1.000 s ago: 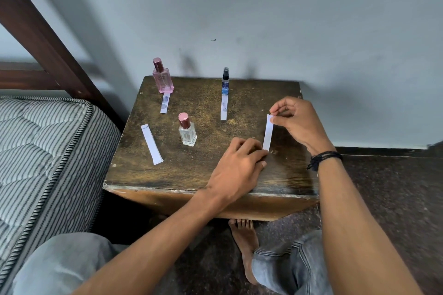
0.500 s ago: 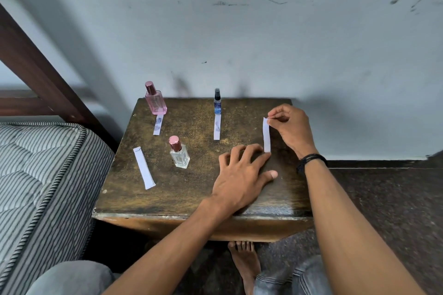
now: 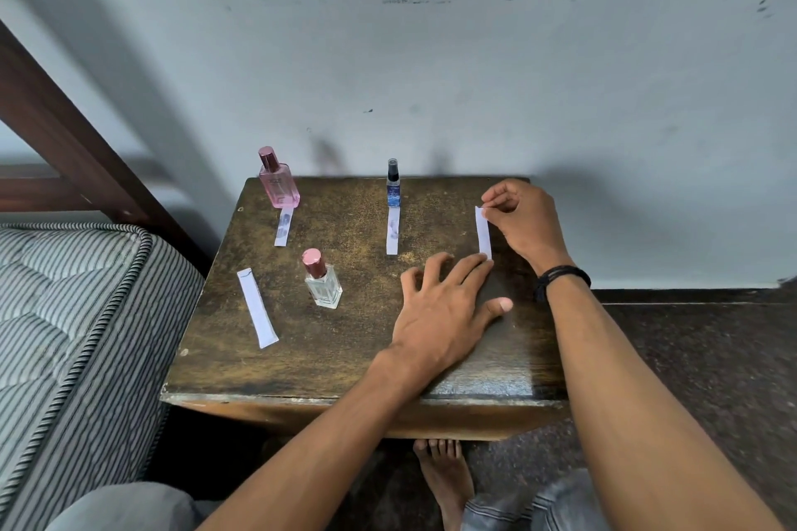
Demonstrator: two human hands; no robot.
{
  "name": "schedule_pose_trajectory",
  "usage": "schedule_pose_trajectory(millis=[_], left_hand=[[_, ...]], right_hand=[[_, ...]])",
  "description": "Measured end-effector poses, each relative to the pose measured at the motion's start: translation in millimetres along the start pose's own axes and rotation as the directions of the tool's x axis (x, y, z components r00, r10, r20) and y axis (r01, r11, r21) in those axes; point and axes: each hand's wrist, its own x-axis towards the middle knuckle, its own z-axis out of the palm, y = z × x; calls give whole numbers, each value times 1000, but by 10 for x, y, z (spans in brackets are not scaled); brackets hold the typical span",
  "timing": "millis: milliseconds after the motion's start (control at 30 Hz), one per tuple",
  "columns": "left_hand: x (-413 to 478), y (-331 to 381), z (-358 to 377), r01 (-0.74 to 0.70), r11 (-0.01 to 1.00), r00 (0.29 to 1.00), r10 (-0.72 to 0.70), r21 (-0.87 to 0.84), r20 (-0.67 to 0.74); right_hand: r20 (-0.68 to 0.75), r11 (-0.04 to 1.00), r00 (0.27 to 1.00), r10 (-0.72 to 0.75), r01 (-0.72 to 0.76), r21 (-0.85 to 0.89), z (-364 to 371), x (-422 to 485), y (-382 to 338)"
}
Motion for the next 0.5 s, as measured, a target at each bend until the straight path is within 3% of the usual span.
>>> schedule_pose_trajectory(millis=[500], left_hand=[[62, 2, 44, -17, 1000, 999, 18, 6, -33]], right_hand=[[-27, 1000, 999, 22, -22, -12, 28, 61, 21]])
